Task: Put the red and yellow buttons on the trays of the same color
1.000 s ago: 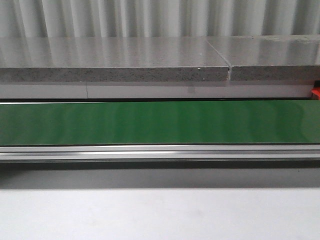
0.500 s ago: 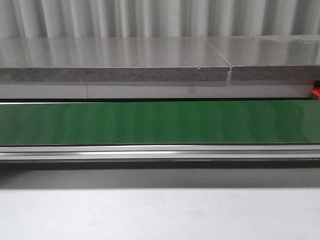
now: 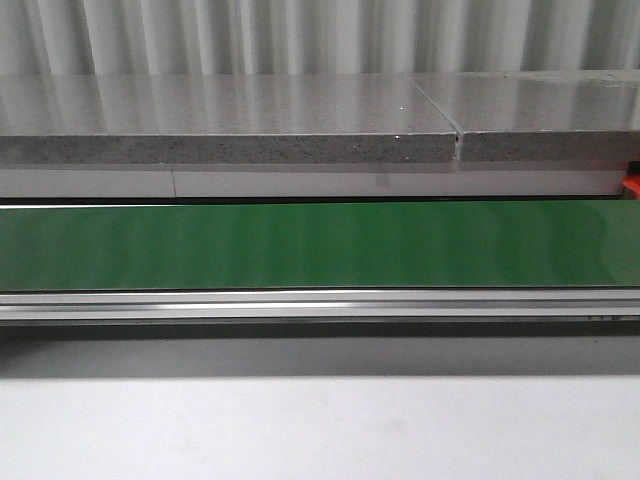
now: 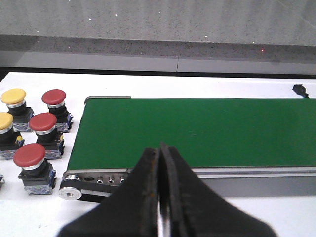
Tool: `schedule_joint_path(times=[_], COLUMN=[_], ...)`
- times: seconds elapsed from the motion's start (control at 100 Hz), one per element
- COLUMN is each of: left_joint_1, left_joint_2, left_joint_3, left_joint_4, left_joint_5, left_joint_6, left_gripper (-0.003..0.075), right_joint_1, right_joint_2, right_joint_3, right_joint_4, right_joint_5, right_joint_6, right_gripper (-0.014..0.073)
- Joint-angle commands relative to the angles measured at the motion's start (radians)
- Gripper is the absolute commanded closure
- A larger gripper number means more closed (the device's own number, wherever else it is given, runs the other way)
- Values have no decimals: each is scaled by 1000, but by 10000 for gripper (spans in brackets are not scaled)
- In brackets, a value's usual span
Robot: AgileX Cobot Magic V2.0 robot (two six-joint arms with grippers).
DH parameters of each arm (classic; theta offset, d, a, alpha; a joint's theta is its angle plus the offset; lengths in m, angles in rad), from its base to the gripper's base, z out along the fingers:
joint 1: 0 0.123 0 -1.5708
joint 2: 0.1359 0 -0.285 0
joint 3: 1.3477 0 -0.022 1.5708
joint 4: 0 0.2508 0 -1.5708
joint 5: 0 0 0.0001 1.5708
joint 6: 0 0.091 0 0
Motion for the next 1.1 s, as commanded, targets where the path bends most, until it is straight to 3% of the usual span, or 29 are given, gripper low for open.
schedule_joint_path(times=[0.0, 0.15, 0.33, 0.8, 1.09], left_joint_1=[-7, -7, -7, -7, -7], left_joint_2=[10, 10, 10, 10, 10], left_joint_3=[-25, -25, -25, -25, -25], left_joint_4=[-1, -1, -1, -1, -1], left_joint_5=[-78, -78, -78, -78, -78], left_joint_6=[2, 2, 2, 2, 2], left_gripper=[741, 741, 741, 741, 741], right_joint_1=[-3, 23, 149, 657, 712], right_joint_2=[-97, -200, -342, -651, -752], right_joint_3=[-27, -27, -27, -23, -14], right_joint_4=[27, 44, 43, 42, 41], right_joint_5=[-53, -59, -64, -19, 113], right_joint_6=[-3, -3, -41, -318, -349], right_gripper=[-71, -71, -71, -71, -60])
